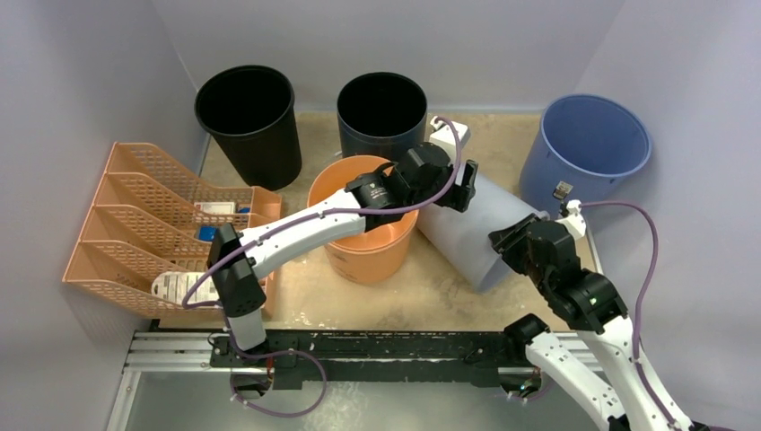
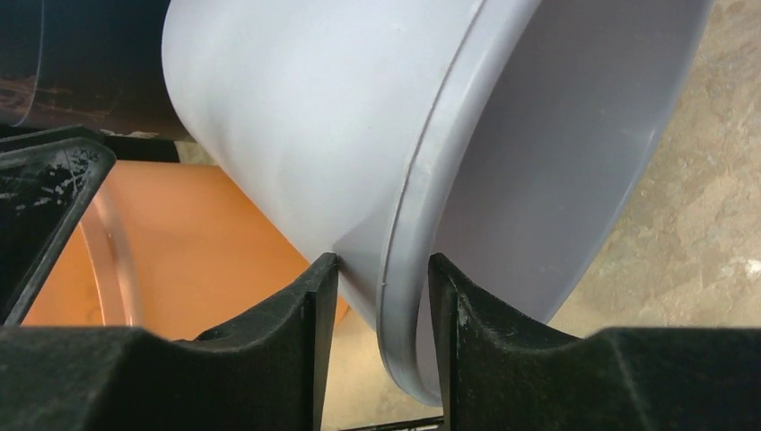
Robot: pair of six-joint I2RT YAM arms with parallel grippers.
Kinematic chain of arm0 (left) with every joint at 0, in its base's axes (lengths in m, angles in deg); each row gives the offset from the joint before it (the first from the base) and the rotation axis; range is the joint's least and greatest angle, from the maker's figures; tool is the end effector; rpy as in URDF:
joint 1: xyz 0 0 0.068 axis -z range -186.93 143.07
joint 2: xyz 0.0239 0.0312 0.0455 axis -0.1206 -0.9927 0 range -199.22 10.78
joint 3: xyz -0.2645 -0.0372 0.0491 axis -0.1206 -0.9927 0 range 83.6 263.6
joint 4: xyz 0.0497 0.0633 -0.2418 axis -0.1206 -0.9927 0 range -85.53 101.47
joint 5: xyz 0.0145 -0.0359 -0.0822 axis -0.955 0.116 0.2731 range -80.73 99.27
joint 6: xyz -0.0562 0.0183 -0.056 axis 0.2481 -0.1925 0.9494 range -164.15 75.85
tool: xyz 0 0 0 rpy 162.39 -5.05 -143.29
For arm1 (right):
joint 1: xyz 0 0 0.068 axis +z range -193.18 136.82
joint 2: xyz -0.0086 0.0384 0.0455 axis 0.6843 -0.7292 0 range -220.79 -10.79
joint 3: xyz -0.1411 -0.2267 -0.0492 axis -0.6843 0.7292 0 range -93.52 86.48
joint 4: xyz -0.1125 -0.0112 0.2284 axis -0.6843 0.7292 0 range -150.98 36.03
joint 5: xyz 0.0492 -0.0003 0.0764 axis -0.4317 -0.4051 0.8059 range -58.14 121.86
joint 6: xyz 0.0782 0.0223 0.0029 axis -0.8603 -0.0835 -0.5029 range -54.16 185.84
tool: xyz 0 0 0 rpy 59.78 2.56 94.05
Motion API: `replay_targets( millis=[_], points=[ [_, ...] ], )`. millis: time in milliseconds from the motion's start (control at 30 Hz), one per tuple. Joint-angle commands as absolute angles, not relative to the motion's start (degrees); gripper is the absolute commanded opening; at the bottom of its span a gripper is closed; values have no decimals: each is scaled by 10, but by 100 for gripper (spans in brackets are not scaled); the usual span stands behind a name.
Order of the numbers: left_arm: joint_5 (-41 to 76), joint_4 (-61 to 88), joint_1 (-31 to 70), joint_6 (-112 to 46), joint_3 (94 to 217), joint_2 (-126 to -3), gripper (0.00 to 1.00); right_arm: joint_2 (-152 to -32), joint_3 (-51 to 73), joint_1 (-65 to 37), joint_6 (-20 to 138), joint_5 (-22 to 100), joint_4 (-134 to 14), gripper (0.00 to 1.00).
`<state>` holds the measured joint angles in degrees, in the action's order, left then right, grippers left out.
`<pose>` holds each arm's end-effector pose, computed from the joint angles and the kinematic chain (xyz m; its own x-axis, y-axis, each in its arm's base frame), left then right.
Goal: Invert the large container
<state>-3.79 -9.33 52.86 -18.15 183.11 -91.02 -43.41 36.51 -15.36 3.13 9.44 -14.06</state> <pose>0.2378 -0.3766 0.3651 -0.5005 0.0110 -0.8657 0.5761 0.7506 -0.3236 0.1267 0.0365 0.3147 -0.3226 0.7586 -0.5660 0.3245 0.6504 0.6868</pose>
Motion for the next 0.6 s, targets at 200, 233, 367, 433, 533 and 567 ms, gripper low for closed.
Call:
replay_targets(
  millis=[200,233,367,433,533,567],
  points=[
    [-109,-123,524,-173,1870,-951,76,-399,378,-152,1,90,-82,49],
    [-109,-131,522,-170,1866,-951,76,-397,377,-151,2,89,-78,50],
    [-120,-188,505,-142,1857,-951,76,-396,364,-152,4,79,-68,64],
    [-129,-204,500,-137,1838,-933,76,-398,356,-151,8,73,-66,67],
    [-134,-198,497,-130,1795,-893,76,-400,348,-152,13,68,-69,68],
    [-134,-199,493,-128,1786,-882,76,-401,347,-151,17,68,-72,68]
  ],
)
